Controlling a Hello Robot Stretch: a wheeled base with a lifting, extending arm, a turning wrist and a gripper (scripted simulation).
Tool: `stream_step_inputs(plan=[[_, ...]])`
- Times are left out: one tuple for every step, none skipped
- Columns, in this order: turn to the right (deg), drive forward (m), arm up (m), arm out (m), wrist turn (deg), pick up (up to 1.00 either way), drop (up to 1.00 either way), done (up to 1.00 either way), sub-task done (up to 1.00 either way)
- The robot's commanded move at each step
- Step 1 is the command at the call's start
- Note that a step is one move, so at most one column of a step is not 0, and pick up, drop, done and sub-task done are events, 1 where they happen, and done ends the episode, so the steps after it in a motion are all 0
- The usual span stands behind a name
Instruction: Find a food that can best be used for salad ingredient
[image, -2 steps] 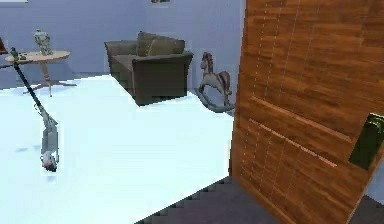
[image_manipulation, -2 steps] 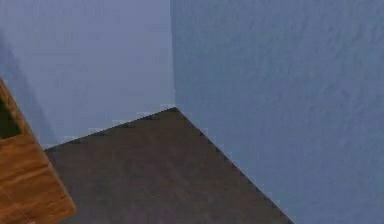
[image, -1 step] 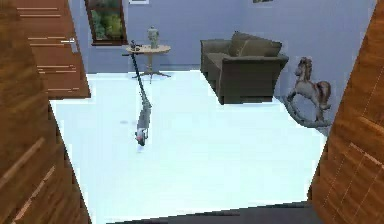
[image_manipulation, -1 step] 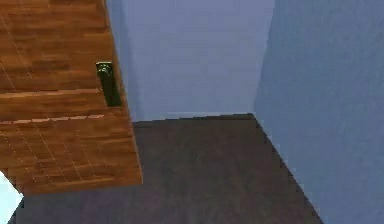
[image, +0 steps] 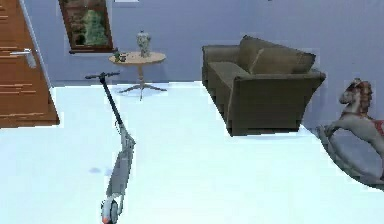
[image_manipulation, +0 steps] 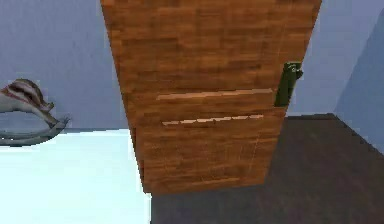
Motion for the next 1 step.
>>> stream_step_inputs(plan=[[0.0,0.75,0.0,0.0,0.0,0.0,0.0,0.0,0.0]])
